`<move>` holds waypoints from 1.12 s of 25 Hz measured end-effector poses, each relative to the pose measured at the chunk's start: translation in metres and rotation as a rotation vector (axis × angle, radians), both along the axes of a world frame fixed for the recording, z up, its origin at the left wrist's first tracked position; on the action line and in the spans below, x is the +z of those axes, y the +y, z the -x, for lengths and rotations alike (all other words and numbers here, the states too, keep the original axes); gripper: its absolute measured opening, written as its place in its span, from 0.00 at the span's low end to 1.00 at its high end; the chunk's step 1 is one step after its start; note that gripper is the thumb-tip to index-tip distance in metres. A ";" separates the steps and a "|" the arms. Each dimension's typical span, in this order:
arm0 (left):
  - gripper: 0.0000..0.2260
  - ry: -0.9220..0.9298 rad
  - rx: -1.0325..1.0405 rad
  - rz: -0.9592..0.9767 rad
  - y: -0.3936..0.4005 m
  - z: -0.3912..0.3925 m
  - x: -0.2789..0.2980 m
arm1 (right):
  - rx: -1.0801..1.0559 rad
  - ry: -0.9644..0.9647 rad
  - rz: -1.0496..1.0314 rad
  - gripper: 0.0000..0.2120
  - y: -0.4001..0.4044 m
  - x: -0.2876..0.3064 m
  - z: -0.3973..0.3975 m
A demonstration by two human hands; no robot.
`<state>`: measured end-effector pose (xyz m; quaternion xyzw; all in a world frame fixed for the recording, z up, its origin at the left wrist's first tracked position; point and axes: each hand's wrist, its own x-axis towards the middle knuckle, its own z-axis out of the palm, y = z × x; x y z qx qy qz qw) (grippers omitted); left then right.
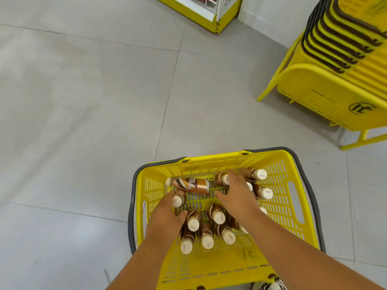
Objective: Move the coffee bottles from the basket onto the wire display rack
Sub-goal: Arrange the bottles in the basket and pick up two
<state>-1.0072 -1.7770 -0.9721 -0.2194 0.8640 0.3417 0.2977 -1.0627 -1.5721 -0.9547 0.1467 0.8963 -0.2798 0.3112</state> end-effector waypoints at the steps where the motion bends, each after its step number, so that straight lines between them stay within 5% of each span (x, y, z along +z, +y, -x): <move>1: 0.31 -0.005 -0.015 -0.005 -0.002 0.001 -0.008 | -0.004 0.001 -0.011 0.36 -0.001 -0.007 0.001; 9: 0.13 0.060 -0.024 -0.045 -0.008 0.013 -0.019 | -0.107 0.122 -0.047 0.03 0.006 -0.018 0.002; 16: 0.13 0.222 -0.017 -0.047 -0.006 0.000 0.099 | -0.123 0.276 0.039 0.06 0.013 0.090 -0.008; 28: 0.16 0.580 0.065 -0.191 0.006 0.024 0.446 | -0.315 0.576 0.314 0.19 0.007 0.429 -0.032</move>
